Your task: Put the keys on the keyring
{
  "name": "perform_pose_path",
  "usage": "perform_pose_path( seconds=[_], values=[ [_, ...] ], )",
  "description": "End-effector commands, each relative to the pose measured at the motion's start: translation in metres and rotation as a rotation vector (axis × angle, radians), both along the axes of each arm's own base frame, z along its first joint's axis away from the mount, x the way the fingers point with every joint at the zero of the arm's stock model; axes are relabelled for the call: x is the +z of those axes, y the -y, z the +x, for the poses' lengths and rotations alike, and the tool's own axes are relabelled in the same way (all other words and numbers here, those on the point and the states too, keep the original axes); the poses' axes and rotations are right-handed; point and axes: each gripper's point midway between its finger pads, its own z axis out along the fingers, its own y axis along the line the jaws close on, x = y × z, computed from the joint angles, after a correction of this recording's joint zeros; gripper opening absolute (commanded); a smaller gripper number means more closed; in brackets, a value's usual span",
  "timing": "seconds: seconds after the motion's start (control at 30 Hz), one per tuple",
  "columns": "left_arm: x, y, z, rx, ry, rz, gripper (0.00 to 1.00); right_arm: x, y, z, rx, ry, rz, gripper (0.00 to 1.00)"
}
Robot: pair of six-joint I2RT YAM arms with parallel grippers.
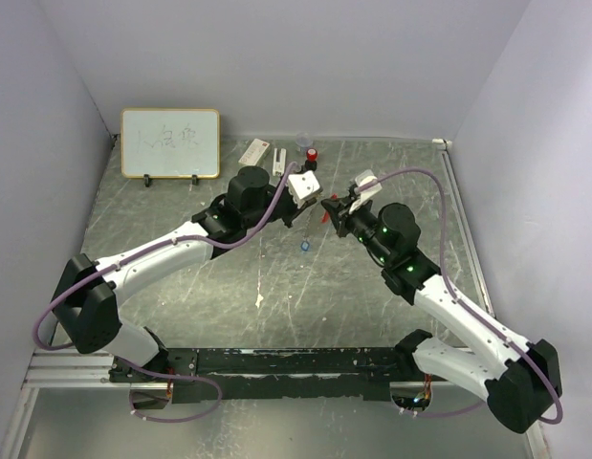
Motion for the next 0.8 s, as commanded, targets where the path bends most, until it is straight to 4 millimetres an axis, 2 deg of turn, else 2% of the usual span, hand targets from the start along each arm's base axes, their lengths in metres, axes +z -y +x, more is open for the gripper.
perform_pose_path(
  seconds=[0.0, 0.37, 0.57, 0.77],
  values=[
    [0.003, -0.003, 0.011, 0.056, 0.019, 0.013, 0.07, 0.022, 0.012, -0.006, -0.036, 0.071, 0.021, 0.00],
    [0.000, -0.009, 0.013, 0.078, 0.011, 0.015, 0.07, 0.034, 0.025, -0.015, -0.066, 0.103, 0.039, 0.00],
    [-0.010, -0.007, 0.011, 0.056, -0.013, 0.020, 0.07, 0.043, 0.030, -0.019, -0.083, 0.132, 0.075, 0.00],
    [-0.009, -0.004, 0.007, 0.036, -0.020, 0.004, 0.07, 0.042, 0.029, -0.016, -0.091, 0.144, 0.120, 0.00]
  ],
)
